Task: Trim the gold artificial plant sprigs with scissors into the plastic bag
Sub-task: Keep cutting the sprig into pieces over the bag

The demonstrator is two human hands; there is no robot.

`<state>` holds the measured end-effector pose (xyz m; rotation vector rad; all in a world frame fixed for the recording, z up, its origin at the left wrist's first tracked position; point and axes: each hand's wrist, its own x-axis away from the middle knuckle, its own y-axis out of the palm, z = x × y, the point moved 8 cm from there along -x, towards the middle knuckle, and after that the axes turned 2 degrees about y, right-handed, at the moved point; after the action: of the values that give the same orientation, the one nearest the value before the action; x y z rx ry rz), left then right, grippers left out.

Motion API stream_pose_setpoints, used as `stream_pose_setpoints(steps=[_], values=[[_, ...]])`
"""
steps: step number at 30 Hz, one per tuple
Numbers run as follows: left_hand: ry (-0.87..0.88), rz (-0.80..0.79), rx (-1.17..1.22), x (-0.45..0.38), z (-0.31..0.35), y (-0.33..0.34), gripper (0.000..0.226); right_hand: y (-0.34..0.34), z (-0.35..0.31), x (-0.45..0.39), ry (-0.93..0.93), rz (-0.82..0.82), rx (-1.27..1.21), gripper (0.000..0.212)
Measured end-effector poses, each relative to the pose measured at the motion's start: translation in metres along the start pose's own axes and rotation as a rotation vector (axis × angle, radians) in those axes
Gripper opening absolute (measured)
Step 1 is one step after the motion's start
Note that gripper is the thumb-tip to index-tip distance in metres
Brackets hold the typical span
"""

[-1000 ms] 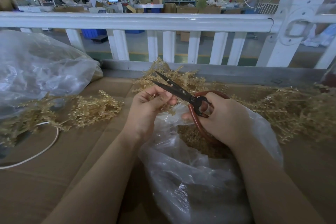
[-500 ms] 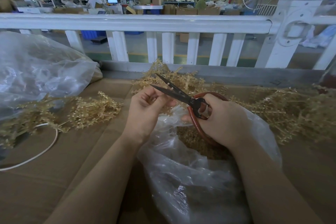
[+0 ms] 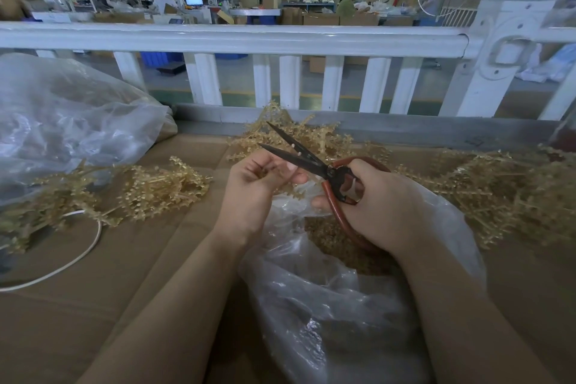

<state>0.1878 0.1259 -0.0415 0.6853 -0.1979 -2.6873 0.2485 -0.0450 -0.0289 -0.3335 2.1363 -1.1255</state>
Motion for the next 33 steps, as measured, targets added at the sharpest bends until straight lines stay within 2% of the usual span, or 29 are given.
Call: stream_pose_setpoints(steps=[10,17,20,24,31,33], values=[[-0.006,-0.034,-0.022,-0.0004,-0.0016,0.0,0.022,-0.0023,-0.0003,0.0015,-0.01,0.057,-0.008,0.062],[0.009,-0.047,-0.031,-0.0005,0.0011,-0.0002,0.033,-0.0003,-0.0003,0.0017,-0.026,0.042,-0.064,0.047],[0.01,-0.049,-0.043,-0.0006,0.001,-0.0002,0.028,0.003,0.0017,0.0005,-0.013,0.023,-0.095,0.049],[0.019,-0.054,-0.073,-0.0008,0.0018,0.0013,0.021,0.0051,0.0054,-0.0003,0.014,0.02,-0.134,0.064],[0.044,-0.069,-0.104,-0.001,0.0045,0.0028,0.017,0.0044,0.0035,-0.0004,0.008,0.052,-0.132,0.07],[0.049,-0.075,-0.103,-0.0012,0.0049,0.0036,0.016,0.0046,0.0027,-0.0004,-0.001,0.054,-0.137,0.065]])
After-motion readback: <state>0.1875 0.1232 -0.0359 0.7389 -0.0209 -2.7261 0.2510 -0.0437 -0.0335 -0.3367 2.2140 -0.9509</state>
